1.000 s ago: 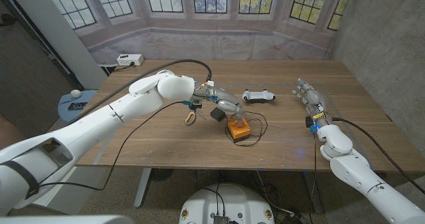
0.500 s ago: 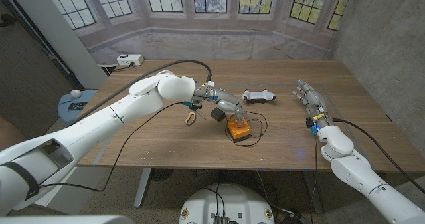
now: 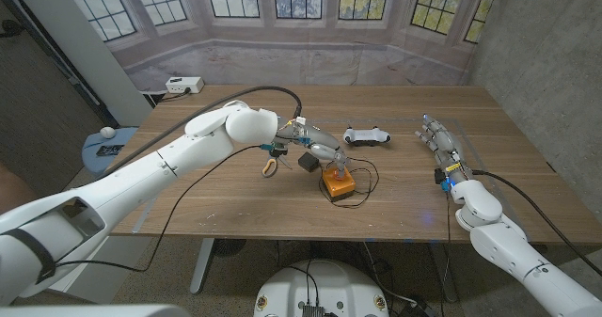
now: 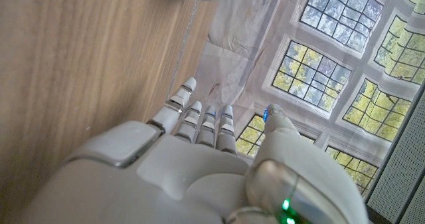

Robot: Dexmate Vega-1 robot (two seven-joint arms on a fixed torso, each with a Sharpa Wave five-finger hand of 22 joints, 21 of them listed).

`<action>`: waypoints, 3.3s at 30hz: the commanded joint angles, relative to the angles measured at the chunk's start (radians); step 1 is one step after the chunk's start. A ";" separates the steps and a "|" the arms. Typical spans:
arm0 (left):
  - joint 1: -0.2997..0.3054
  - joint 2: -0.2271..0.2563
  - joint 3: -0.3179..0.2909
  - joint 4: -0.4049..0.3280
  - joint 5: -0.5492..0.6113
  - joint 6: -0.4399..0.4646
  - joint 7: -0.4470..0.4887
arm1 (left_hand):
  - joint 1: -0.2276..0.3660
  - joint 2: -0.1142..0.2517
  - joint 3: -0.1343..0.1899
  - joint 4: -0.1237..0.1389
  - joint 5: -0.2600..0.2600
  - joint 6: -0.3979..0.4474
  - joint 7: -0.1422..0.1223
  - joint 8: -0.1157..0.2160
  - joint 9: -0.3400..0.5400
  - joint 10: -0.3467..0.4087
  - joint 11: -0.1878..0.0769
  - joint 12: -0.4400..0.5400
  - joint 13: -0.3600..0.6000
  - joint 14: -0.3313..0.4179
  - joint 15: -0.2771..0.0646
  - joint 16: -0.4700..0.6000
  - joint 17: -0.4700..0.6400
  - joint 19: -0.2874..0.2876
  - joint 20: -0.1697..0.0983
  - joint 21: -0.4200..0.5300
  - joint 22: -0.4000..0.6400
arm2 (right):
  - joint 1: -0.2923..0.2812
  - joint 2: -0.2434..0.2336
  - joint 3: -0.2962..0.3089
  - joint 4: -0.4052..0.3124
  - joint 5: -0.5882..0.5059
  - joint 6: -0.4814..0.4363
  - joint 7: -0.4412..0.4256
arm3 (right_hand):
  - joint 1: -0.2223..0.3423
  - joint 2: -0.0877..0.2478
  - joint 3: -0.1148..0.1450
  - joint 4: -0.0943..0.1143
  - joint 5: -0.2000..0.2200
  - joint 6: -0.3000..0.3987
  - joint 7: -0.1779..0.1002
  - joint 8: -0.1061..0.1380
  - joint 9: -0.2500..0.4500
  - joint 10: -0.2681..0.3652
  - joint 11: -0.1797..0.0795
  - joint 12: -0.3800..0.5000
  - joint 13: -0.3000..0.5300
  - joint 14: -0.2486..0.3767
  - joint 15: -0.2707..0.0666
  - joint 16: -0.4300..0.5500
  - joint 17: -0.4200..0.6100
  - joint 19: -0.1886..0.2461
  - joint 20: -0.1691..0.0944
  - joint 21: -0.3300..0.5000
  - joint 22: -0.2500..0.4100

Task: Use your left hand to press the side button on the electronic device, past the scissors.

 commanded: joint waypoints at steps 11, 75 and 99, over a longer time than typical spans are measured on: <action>0.017 -0.004 0.023 -0.003 0.041 0.038 -0.036 | -0.014 -0.001 -0.005 0.010 -0.004 -0.009 0.009 -0.010 0.002 -0.001 0.006 -0.015 0.007 0.009 0.000 -0.001 0.003 0.002 -0.003 -0.003 0.004 | -0.042 -0.002 0.014 -0.020 0.003 0.006 -0.016 | -0.006 -0.003 0.001 -0.005 0.005 -0.001 0.001 0.000 0.003 -0.001 -0.001 0.000 0.005 -0.004 -0.014 -0.003 0.002 0.001 -0.031 -0.002 0.004; 0.024 0.037 -0.074 -0.066 0.032 0.034 0.066 | -0.018 0.004 -0.026 0.012 -0.006 -0.021 0.011 -0.012 0.003 -0.002 0.005 -0.026 0.008 0.010 0.000 0.001 0.004 0.008 -0.005 0.000 0.004 | -0.032 -0.020 0.020 -0.083 -0.029 -0.030 -0.035 | -0.008 -0.002 0.003 -0.007 0.005 0.001 0.001 0.000 0.003 0.004 0.003 0.002 0.005 -0.003 -0.015 -0.003 0.003 0.001 -0.030 -0.002 0.004; 0.044 0.060 -0.116 -0.077 0.015 0.027 0.115 | -0.014 0.005 -0.025 0.008 -0.005 -0.028 0.009 -0.015 0.003 -0.011 0.002 -0.031 0.008 0.011 -0.001 -0.001 0.002 0.011 -0.004 0.000 0.004 | -0.030 -0.022 0.013 -0.109 -0.043 -0.052 -0.048 | -0.009 -0.001 0.004 -0.008 0.005 0.001 0.002 0.000 0.003 0.003 -0.001 0.001 0.005 -0.004 -0.014 -0.003 0.002 0.001 -0.030 -0.002 0.004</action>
